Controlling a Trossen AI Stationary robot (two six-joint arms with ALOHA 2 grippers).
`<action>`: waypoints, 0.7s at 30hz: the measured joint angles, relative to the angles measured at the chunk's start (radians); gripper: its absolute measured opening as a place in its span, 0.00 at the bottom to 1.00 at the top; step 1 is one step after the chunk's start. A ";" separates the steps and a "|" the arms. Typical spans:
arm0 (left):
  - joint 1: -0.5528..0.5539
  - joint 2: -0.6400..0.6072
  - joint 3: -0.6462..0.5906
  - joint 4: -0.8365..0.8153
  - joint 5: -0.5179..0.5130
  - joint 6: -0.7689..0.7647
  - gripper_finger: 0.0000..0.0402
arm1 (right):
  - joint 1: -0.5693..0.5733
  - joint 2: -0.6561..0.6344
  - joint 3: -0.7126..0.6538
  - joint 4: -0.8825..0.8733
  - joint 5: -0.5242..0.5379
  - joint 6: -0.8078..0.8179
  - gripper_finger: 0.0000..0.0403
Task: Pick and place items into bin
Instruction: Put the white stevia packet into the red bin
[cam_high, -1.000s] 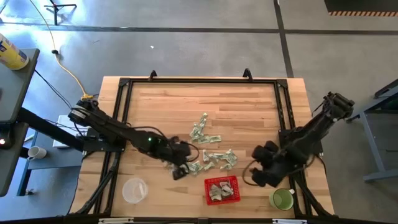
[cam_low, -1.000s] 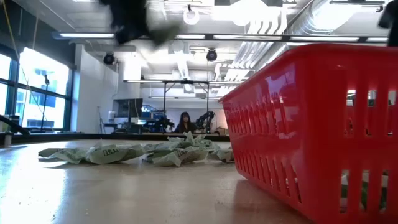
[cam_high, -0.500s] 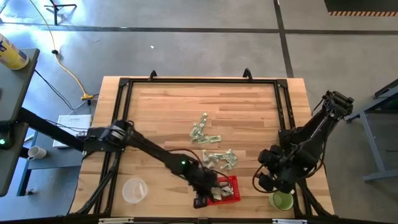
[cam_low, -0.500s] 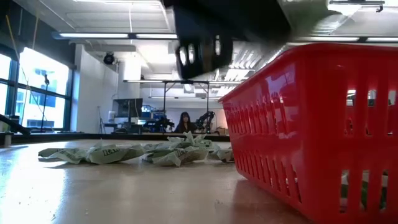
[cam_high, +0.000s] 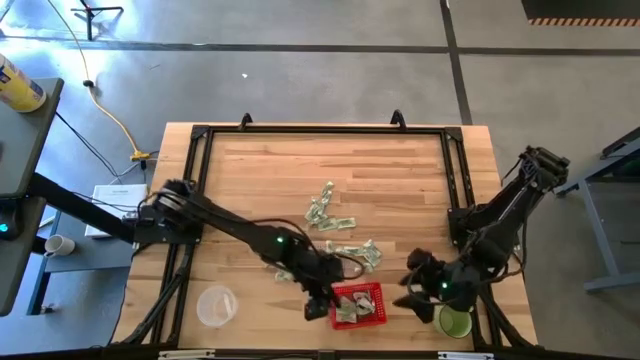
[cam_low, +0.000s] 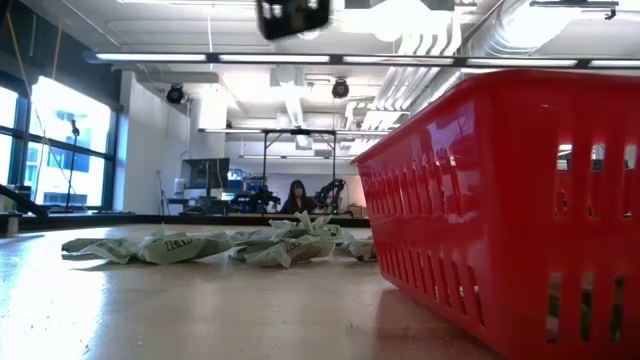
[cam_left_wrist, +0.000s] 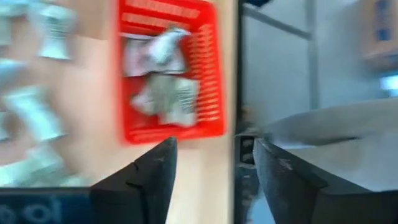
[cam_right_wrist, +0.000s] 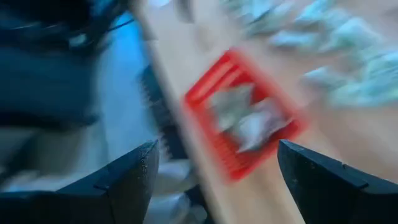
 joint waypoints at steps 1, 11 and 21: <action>-0.001 -0.022 0.000 -0.034 -0.033 0.011 0.64 | -0.020 0.000 0.000 -0.064 0.019 -0.003 0.79; 0.001 -0.175 0.000 -0.253 -0.247 0.090 0.66 | -0.400 0.054 -0.169 -0.229 -0.170 -0.079 0.79; 0.001 -0.196 0.000 -0.326 -0.262 0.172 0.66 | -0.499 0.247 -0.212 -0.098 -0.205 -0.168 0.79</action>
